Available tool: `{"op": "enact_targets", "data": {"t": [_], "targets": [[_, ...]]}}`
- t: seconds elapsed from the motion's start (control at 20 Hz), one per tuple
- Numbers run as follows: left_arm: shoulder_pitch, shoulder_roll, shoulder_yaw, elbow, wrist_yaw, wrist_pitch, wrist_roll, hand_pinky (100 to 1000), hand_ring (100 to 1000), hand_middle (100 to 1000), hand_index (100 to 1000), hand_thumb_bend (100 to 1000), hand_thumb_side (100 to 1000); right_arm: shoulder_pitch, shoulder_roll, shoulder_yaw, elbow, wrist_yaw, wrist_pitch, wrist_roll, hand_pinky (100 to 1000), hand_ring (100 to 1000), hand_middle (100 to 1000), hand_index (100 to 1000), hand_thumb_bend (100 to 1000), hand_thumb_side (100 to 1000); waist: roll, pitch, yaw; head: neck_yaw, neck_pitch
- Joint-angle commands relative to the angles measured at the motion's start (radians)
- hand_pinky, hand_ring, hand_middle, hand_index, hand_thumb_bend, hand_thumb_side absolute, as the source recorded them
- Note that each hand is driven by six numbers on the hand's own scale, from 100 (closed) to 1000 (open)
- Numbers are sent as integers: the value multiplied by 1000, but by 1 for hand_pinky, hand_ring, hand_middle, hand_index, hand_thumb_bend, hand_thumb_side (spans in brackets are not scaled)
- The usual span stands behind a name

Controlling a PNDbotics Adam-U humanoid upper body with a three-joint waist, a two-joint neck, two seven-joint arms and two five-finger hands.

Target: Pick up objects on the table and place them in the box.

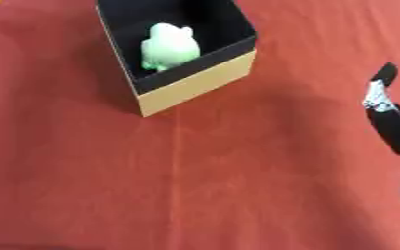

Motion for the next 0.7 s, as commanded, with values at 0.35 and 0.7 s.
{"op": "enact_targets", "data": {"t": [0.35, 0.7], "targets": [[6, 18, -88, -164, 100, -94, -37, 109, 384, 470, 540, 621, 100, 1, -35, -29, -16, 9, -12, 20, 572, 544, 645, 855, 100, 533, 14, -62, 5, -34, 13], [32, 16, -209, -365, 228, -157, -95, 183, 434, 518, 608, 614, 106, 3, -41, -39, -16, 15, -21, 32, 571, 544, 645, 854, 100, 534, 24, -84, 10, -50, 13]]}}
